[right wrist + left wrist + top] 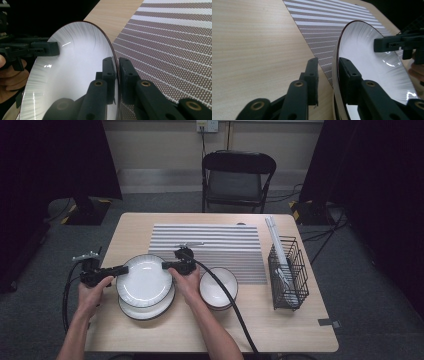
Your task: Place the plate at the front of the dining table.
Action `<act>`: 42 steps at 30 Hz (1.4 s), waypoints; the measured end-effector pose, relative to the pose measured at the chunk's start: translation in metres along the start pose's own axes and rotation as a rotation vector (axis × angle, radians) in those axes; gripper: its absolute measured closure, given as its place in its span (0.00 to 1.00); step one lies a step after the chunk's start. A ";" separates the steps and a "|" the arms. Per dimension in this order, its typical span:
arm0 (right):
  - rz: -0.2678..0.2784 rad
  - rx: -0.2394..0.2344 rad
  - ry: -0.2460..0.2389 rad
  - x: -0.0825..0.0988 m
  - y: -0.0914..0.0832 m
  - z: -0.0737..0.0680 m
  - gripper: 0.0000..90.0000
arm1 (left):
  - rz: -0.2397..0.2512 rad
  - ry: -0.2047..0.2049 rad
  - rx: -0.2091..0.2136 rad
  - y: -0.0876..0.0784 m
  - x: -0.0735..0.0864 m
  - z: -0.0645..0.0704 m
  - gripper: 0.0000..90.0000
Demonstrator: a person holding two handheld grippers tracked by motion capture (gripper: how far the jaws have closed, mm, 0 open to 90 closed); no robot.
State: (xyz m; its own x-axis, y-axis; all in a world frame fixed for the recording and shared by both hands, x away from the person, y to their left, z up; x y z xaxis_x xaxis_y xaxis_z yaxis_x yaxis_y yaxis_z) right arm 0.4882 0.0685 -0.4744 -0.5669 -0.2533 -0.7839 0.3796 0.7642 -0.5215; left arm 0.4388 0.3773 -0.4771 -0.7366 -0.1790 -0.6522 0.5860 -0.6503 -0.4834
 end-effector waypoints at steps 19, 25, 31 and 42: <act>0.029 0.016 -0.020 -0.003 -0.001 -0.002 0.95 | -0.010 0.018 0.006 -0.003 -0.004 0.000 0.89; 0.036 0.018 -0.025 -0.001 -0.001 -0.001 0.95 | -0.032 0.009 -0.002 -0.003 -0.001 0.003 0.89; 0.045 0.039 -0.047 -0.005 -0.002 -0.003 0.95 | 0.012 0.008 -0.014 -0.003 -0.007 0.004 0.94; 0.054 0.043 -0.045 -0.006 -0.001 -0.001 0.95 | 0.013 0.020 -0.028 -0.003 -0.008 0.005 0.93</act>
Point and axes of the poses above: each handheld gripper's, and its own axes: y roughly forward along the jaws, x roughly out of its underside, z roughly to its right, the point moved 1 cm from there along y, roughly forward along the jaws, and after that the axes turned 12 degrees about -y, right-handed, at the moved point
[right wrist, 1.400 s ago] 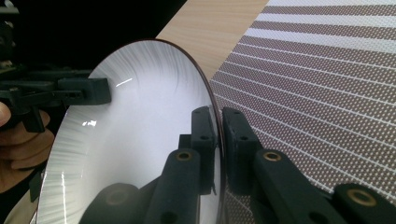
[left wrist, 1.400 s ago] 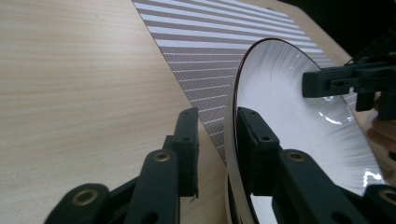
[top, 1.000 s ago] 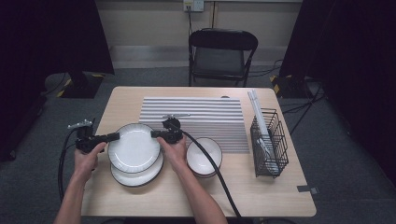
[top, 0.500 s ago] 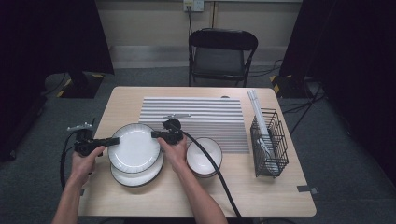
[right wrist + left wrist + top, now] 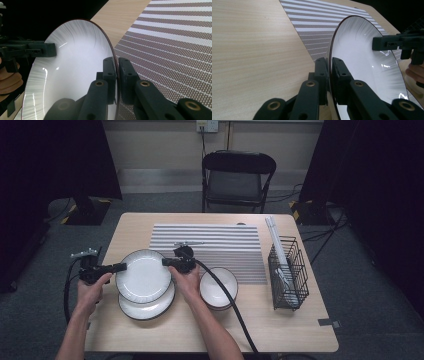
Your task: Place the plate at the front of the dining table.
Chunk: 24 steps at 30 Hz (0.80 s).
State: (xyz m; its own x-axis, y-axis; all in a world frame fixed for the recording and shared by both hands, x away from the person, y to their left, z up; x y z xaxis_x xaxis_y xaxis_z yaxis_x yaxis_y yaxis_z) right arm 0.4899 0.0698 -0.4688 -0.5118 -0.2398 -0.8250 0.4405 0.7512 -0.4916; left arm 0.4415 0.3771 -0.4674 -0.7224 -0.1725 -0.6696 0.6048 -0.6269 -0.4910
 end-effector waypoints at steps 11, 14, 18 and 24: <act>0.003 0.002 0.000 0.002 -0.001 0.001 0.95 | -0.038 -0.005 -0.004 0.003 0.005 0.002 0.87; 0.002 0.002 -0.002 0.002 -0.001 0.001 0.95 | -0.024 -0.015 0.002 0.001 0.004 0.001 0.90; 0.009 0.011 -0.009 0.000 0.000 0.001 0.95 | -0.006 -0.003 -0.008 -0.001 0.000 0.003 0.93; 0.019 0.016 -0.014 -0.001 -0.001 0.002 0.95 | 0.015 0.000 -0.017 0.001 -0.004 0.004 0.94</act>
Point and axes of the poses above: each handheld gripper's, and its own axes: y roughly forward along the jaws, x roughly out of its underside, z roughly to its right, the point moved 1 cm from there along y, roughly forward along the jaws, and after that the axes turned 12 degrees about -y, right-handed, at the moved point
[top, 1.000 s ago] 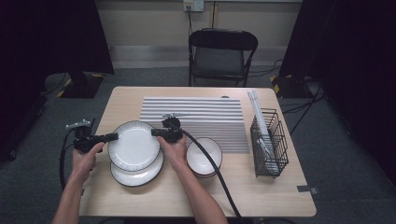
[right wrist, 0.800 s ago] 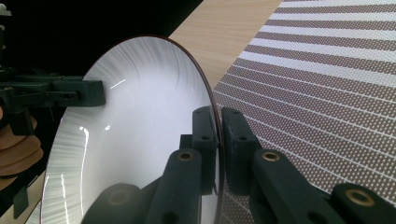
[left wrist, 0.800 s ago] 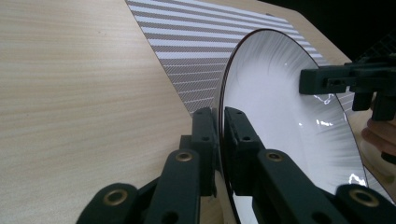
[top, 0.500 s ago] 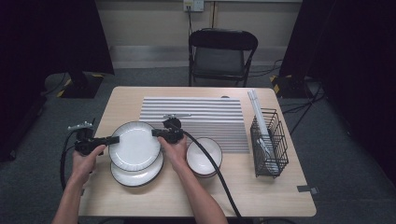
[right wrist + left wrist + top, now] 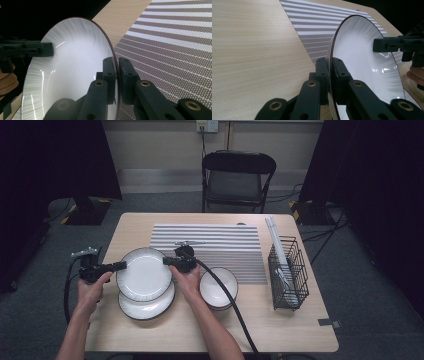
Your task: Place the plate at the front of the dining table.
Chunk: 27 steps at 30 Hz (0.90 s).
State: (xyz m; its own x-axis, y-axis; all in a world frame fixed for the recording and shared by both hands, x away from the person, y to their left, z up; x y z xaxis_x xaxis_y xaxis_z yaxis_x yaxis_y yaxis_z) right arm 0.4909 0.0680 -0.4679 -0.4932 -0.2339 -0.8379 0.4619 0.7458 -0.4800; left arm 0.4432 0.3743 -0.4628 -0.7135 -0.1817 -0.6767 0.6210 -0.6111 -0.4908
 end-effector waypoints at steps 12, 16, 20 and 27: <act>0.003 -0.001 0.004 0.002 -0.001 0.000 0.95 | -0.021 -0.016 0.013 -0.007 0.004 -0.004 0.93; 0.001 -0.005 0.007 0.003 -0.002 0.000 0.95 | -0.014 -0.007 -0.006 -0.006 0.005 0.000 0.94; 0.002 -0.004 0.011 0.004 -0.002 0.000 0.95 | -0.010 0.003 -0.021 -0.006 0.005 0.001 0.95; 0.006 -0.004 0.006 0.007 -0.004 -0.001 0.95 | -0.001 0.005 -0.035 -0.004 0.005 0.003 0.96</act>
Point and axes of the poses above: each handheld gripper's, and its own axes: y roughly forward along the jaws, x roughly out of its underside, z roughly to its right, the point moved 1 cm from there along y, roughly forward along the jaws, and after that the axes turned 12 degrees about -y, right-handed, at the moved point
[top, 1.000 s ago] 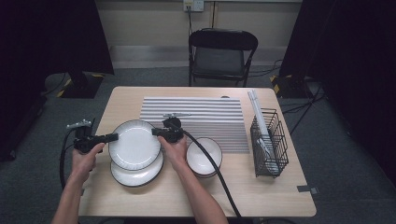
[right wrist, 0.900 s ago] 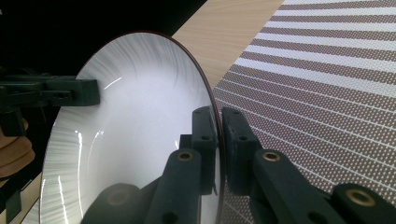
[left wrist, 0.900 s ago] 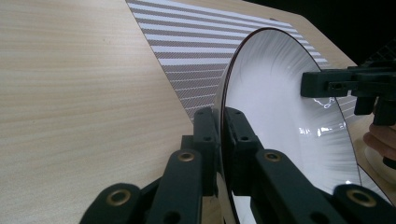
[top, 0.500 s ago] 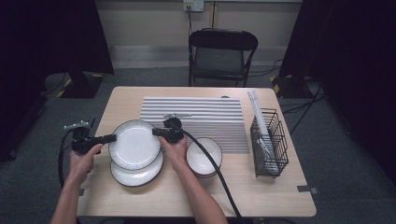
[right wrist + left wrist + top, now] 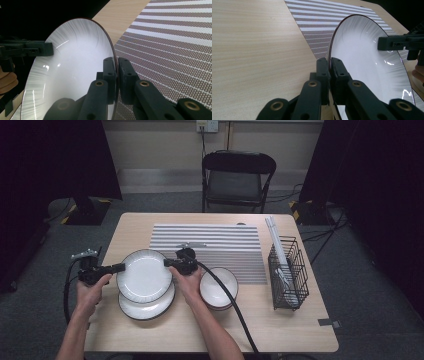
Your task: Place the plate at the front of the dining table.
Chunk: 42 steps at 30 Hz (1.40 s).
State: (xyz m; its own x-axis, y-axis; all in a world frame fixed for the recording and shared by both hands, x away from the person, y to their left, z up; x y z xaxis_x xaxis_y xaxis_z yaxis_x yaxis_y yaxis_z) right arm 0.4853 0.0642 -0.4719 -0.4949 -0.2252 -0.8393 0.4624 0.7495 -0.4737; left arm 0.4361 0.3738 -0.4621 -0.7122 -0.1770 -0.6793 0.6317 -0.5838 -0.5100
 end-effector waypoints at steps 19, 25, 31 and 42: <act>-0.038 -0.027 0.009 0.006 0.003 -0.003 0.90 | 0.009 -0.011 0.015 0.001 0.001 -0.001 0.96; -0.006 -0.015 0.019 0.004 0.001 -0.001 0.96 | -0.025 -0.038 0.036 -0.001 0.004 -0.008 0.82; -0.001 -0.011 0.025 0.003 0.000 -0.001 0.96 | -0.052 -0.022 0.055 -0.003 0.006 -0.007 0.90; 0.021 0.019 0.003 -0.002 0.000 -0.001 0.96 | 0.003 -0.006 0.016 0.001 -0.005 -0.003 0.94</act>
State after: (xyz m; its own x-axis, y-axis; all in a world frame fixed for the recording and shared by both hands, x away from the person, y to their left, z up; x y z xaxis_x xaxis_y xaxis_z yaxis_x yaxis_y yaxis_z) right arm 0.4857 0.0653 -0.4701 -0.4871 -0.2077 -0.8483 0.4867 0.7419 -0.4612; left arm 0.4412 0.3761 -0.4610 -0.7123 -0.1836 -0.6774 0.6288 -0.5957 -0.4998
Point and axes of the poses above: each handheld gripper's, and its own axes: y roughly forward along the jaws, x roughly out of its underside, z roughly to its right, the point moved 1 cm from there along y, roughly forward along the jaws, and after that the axes turned 12 degrees about -y, right-handed, at the moved point
